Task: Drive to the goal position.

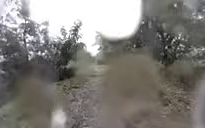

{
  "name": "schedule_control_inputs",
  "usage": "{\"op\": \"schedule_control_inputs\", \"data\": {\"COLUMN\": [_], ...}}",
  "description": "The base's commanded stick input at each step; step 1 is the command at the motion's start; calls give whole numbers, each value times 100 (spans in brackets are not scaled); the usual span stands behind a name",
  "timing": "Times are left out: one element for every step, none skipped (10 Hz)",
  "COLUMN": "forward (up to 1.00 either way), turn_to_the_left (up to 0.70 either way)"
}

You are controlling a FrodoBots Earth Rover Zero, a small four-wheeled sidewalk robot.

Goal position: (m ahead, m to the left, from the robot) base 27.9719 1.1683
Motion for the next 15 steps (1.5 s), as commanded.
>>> {"op": "schedule_control_inputs", "data": {"forward": [85, 85, 85, 85, 85, 85, 85, 85, 85, 85, 85, 85, 85, 85, 85], "turn_to_the_left": [0, 0, 0, 0, 0, 0, 0, 0, 0, 0, 0, 0, 0, 0, 0]}}
